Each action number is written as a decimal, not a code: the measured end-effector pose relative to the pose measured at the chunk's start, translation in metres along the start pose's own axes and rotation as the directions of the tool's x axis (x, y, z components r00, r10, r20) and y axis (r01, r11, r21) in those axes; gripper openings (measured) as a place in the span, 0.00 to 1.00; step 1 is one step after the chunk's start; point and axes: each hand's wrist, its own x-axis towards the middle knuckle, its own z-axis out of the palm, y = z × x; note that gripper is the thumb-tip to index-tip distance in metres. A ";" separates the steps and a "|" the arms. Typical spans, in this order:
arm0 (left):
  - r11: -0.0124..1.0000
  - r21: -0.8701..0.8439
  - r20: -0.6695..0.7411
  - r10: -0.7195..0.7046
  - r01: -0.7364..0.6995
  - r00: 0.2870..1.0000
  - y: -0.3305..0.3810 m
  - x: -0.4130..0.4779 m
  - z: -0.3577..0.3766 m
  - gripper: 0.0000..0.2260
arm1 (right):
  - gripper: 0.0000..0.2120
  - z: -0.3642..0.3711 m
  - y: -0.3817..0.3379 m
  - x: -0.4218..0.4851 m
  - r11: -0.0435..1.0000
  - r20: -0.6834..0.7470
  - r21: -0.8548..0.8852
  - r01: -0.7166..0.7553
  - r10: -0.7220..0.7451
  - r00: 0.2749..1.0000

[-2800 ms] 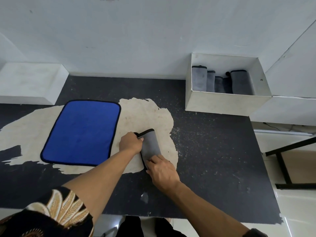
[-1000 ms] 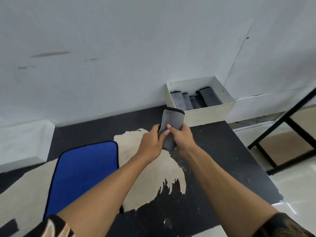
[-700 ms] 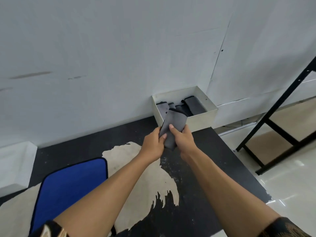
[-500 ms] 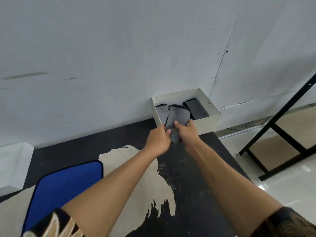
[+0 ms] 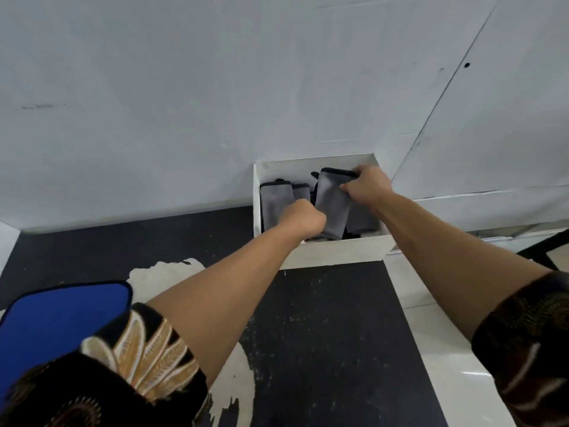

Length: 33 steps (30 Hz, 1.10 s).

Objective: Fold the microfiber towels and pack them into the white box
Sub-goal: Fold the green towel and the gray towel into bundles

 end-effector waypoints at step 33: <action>0.935 0.341 0.130 -0.151 0.099 0.980 0.001 0.077 0.049 0.11 | 0.17 0.054 0.038 0.050 0.944 0.047 -0.277 0.181 -0.175 0.984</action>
